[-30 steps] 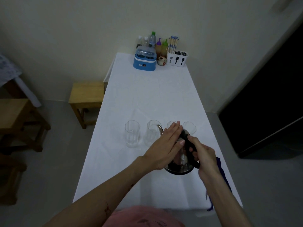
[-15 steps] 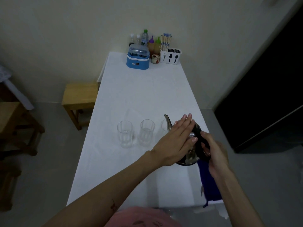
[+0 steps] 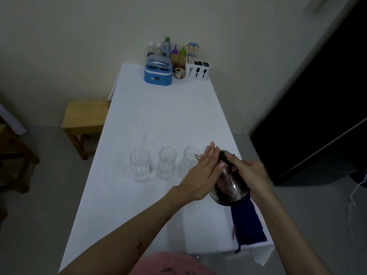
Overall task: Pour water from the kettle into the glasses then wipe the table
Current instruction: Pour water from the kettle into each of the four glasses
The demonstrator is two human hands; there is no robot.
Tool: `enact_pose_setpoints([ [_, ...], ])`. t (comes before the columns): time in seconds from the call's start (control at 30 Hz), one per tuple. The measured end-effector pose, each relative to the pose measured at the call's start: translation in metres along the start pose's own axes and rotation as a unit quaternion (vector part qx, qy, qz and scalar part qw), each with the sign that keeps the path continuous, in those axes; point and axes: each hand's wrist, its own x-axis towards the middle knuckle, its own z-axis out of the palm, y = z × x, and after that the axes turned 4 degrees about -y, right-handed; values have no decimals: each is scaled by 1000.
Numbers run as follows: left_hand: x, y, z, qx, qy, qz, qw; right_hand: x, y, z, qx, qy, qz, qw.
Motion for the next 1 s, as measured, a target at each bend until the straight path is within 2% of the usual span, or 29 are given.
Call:
enact_pose_setpoints([
  [0.33, 2, 6, 2, -49, 34, -17, 998, 7, -21, -7, -93, -17, -65, 993],
  [0.7, 0, 19, -4, -65, 59, -13, 996, 11, -35, -14, -107, -30, -90, 990],
  [1.0, -3, 16, -5, -56, 48, -29, 997, 3, -38, -9, -113, -33, -88, 989],
])
